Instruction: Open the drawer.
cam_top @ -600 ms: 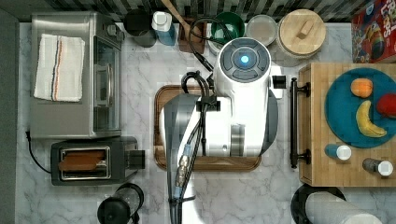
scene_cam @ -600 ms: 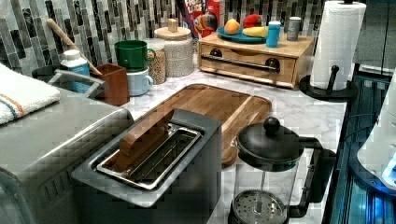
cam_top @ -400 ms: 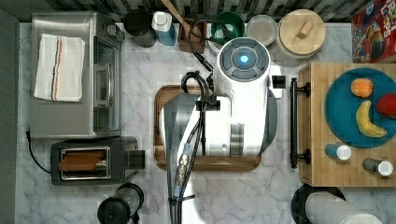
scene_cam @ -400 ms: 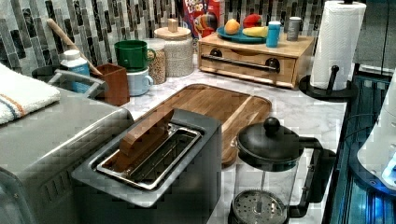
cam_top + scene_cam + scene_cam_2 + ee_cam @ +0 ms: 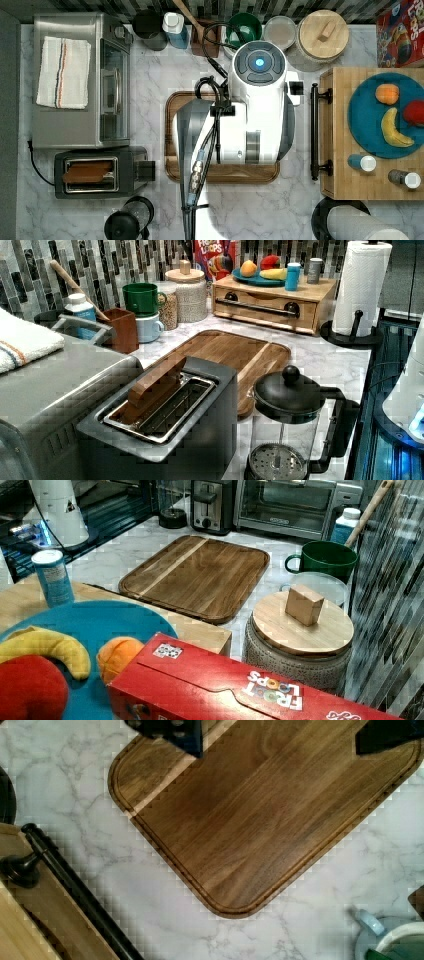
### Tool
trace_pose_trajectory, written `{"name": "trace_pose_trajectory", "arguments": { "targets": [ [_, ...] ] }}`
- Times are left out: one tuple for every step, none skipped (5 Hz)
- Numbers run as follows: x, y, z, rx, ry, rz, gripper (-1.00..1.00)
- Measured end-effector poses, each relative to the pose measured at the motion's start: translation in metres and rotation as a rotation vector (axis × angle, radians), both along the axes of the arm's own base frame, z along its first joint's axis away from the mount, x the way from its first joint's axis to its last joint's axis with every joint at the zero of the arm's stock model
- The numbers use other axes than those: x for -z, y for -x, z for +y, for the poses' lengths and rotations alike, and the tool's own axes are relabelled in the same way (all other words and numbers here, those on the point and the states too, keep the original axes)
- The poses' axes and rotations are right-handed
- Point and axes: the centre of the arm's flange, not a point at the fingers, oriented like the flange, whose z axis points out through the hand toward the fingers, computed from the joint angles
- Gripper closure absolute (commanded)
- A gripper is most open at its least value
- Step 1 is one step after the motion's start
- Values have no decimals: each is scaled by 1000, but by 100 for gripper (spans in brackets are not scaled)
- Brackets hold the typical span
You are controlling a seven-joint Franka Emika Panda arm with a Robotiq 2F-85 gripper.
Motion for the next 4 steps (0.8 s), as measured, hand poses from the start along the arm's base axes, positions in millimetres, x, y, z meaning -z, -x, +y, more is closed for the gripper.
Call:
{"name": "trace_pose_trajectory", "arguments": {
  "targets": [
    [10,-1,-2,-29,3,-40,-100],
    [25,3,-5,-205,30,-40,-100],
    [45,11,-17,-369,25,-7,-100],
    [59,19,-35,-546,27,32,-100]
  ]
}}
